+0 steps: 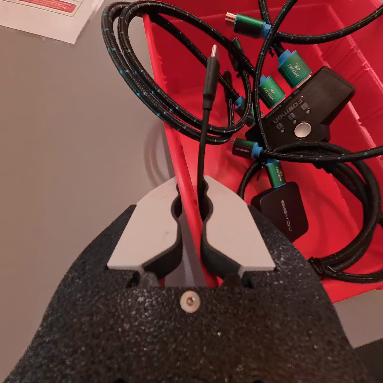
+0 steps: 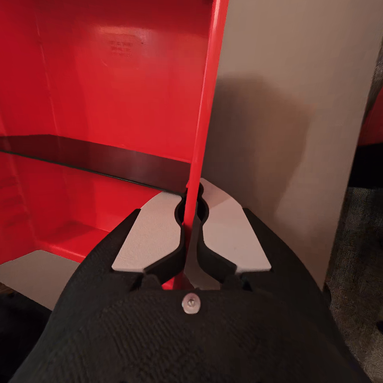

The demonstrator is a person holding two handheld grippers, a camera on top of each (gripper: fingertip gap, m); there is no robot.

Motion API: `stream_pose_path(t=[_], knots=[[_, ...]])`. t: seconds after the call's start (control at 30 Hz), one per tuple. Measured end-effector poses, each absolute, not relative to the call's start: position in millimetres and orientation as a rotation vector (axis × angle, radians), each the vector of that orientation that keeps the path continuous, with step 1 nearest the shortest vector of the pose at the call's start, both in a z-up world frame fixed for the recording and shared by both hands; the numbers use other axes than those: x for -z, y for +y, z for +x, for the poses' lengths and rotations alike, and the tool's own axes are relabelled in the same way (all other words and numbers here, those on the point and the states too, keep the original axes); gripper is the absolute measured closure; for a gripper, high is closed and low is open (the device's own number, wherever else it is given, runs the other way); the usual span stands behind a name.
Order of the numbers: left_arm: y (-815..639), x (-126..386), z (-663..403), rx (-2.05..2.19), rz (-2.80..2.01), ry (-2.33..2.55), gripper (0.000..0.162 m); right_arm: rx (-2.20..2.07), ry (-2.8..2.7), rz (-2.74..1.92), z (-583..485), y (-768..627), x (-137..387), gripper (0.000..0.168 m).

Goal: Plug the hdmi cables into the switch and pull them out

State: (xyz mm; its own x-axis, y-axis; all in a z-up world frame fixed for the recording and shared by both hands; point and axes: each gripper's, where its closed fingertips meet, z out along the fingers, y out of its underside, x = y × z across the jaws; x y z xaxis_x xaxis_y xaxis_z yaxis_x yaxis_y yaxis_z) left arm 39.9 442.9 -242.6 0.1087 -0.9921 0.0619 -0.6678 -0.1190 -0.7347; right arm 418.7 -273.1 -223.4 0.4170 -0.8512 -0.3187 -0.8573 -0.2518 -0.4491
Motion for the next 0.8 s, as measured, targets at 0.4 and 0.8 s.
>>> stream_pose_path(t=[0.4, 0.8], knots=[[545, 244, 111, 0.781, -1.882, 1.600, 0.145, -0.107, 1.549, -2.141, 465, -309, 259, 0.153], [583, 244, 184, 0.763, -1.989, 1.420, 0.147, 0.128, 1.213, -2.447, 510, -251, 259, 0.162]])
